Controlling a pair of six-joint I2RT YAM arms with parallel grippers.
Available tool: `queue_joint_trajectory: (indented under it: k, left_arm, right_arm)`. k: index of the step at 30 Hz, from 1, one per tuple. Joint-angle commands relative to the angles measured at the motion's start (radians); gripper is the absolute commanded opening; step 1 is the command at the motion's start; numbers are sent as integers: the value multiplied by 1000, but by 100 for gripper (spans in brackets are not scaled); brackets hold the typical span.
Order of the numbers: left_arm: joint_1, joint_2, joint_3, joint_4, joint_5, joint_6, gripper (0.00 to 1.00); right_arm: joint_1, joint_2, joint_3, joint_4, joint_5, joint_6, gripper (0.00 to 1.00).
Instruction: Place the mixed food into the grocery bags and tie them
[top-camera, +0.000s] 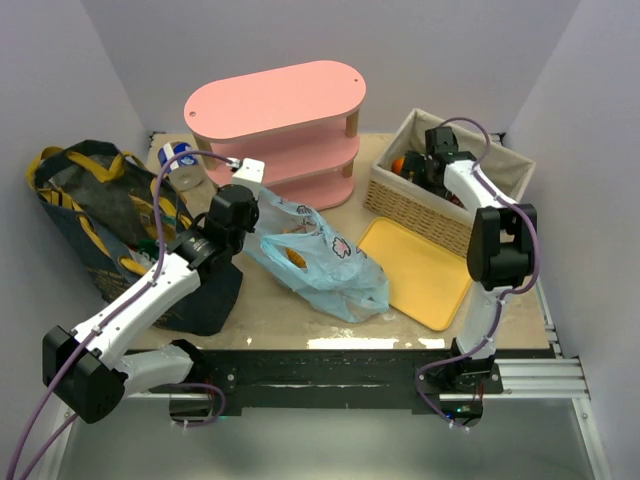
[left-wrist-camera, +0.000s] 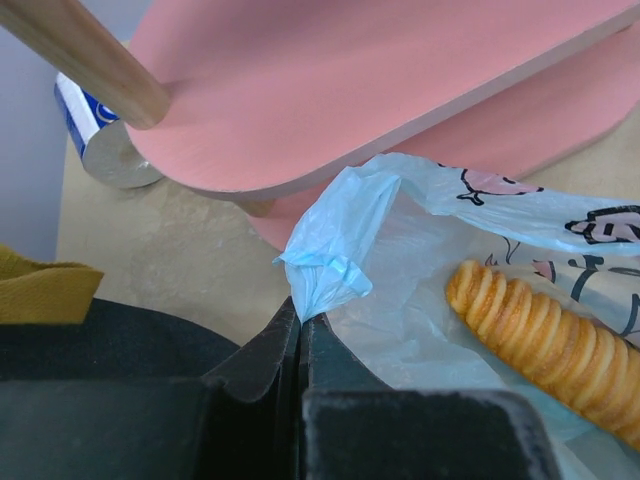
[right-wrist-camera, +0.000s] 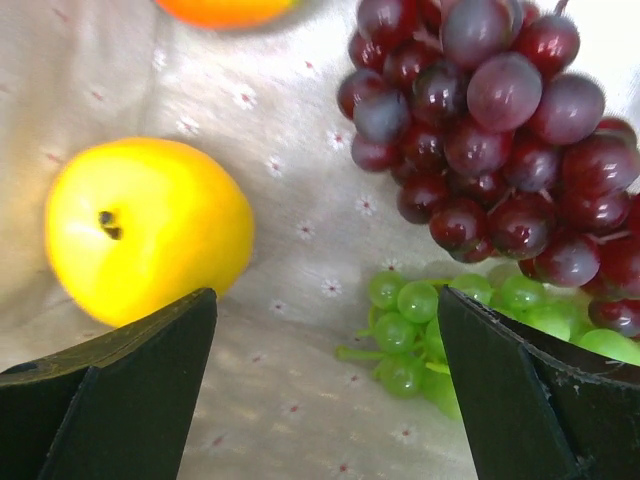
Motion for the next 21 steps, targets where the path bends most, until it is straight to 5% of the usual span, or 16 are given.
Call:
queue_joint_trajectory:
  k: [1, 13, 21]
  left_arm:
    - [7, -11, 42, 9, -42, 23, 0]
    - [7, -40, 7, -25, -10, -60, 0]
    - [6, -16, 18, -23, 15, -91, 0]
  right_arm:
    - [-43, -46, 133, 11, 12, -40, 98]
    - [-238, 84, 284, 66, 170, -216, 99]
    - [-269, 195, 338, 69, 248, -173, 99]
